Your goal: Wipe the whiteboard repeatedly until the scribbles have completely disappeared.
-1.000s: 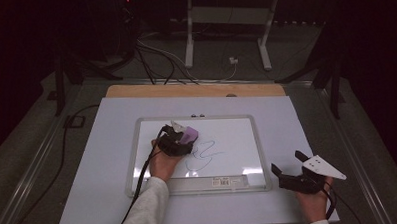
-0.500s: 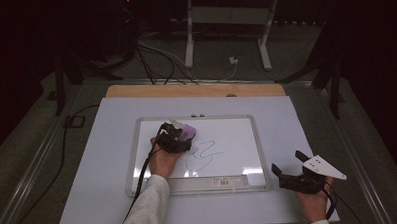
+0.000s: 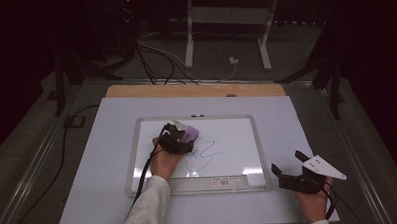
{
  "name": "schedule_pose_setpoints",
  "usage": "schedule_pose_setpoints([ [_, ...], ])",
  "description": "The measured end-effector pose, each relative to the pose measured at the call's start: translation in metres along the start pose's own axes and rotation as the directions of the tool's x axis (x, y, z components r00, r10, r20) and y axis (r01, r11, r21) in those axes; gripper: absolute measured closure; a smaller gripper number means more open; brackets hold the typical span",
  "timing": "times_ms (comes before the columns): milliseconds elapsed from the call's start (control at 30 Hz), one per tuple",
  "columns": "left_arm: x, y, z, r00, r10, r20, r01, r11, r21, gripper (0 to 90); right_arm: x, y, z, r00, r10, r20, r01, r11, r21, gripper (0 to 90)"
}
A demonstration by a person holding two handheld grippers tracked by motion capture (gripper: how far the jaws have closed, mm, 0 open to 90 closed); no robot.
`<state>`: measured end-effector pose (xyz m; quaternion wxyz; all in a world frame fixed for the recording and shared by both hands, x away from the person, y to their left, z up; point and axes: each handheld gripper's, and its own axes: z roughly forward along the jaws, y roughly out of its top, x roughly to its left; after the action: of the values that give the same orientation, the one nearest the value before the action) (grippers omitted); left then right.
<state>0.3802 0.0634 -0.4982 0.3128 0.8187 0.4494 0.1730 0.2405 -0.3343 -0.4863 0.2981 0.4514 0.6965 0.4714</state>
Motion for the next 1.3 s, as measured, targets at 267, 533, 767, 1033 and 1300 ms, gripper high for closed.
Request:
schedule_pose_setpoints([
  [267,-0.02,-0.011,-0.009,0.9959,0.071,0.056,-0.071,0.9974,-0.011,41.8,0.001,0.0,0.0,1.0,-0.003,0.0,0.003,1.0,0.0,0.8],
  [533,-0.033,-0.019,-0.018,0.9883,0.11,0.105,-0.11,0.9939,-0.005,41.8,0.001,0.0,0.0,1.0,-0.003,0.001,0.003,1.0,0.0,0.8],
  [767,-0.016,-0.011,-0.011,0.9976,0.065,0.026,-0.065,0.9979,-0.003,41.9,0.0,0.0,-0.001,1.0,0.001,0.003,-0.001,1.0,-0.004,0.8],
  [1033,-0.021,-0.012,-0.012,0.9961,0.074,0.047,-0.075,0.9972,0.005,41.9,0.0,0.0,-0.001,1.0,0.001,0.001,-0.001,1.0,-0.004,0.8],
  [1300,-0.028,-0.014,-0.013,0.9923,0.098,0.075,-0.098,0.9951,0.0,41.9,0.001,0.001,0.0,1.0,-0.004,0.0,0.004,1.0,-0.003,0.8],
])
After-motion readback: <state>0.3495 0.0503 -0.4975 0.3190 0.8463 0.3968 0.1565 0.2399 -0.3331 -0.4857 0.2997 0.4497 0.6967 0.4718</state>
